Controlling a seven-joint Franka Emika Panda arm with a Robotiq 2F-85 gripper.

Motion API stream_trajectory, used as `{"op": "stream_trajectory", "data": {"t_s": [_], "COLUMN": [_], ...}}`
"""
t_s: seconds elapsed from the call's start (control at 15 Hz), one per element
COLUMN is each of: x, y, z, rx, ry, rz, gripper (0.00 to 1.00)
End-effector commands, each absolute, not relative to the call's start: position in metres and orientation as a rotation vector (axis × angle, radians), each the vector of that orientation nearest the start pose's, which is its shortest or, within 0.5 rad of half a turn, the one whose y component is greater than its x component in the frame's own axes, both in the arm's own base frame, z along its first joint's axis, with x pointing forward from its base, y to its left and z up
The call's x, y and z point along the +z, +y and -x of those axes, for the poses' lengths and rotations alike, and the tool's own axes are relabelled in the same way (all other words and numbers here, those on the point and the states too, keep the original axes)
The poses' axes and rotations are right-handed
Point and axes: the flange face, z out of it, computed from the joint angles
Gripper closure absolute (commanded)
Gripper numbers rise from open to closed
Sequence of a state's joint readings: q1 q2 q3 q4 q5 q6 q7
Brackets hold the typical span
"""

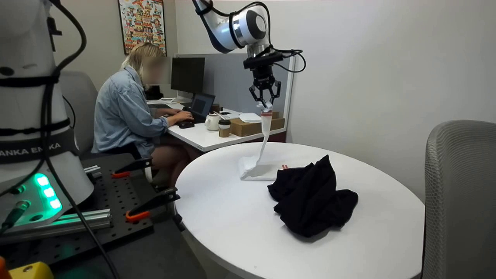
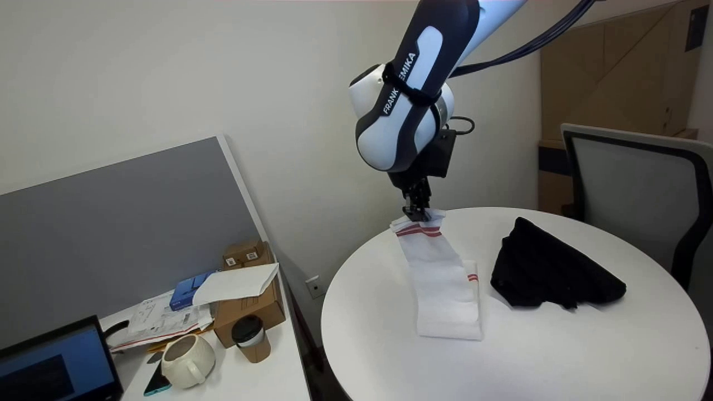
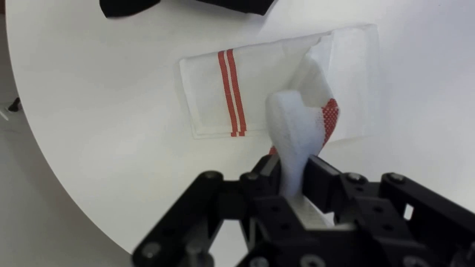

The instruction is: Fold the red and white towel in half twice from left to right

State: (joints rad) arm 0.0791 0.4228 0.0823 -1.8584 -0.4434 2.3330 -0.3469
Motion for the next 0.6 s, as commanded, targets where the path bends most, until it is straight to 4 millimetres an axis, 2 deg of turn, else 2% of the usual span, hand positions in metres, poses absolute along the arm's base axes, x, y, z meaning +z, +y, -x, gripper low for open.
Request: {"op": "stream_trajectory", "data": {"t_s": [0.0, 0.33, 0.53], "x": [0.288, 0.262, 0.248], "y": [0.081, 0.073, 0.058], "z": [-0.659, -0.677, -0.69], "rx": [-0.01, 0.014, 0.023], "ry": [-1.274, -1.226, -1.144], "rz": [3.169, 3.181, 3.173], "gripper": [0.9, 0.9, 0.9]}}
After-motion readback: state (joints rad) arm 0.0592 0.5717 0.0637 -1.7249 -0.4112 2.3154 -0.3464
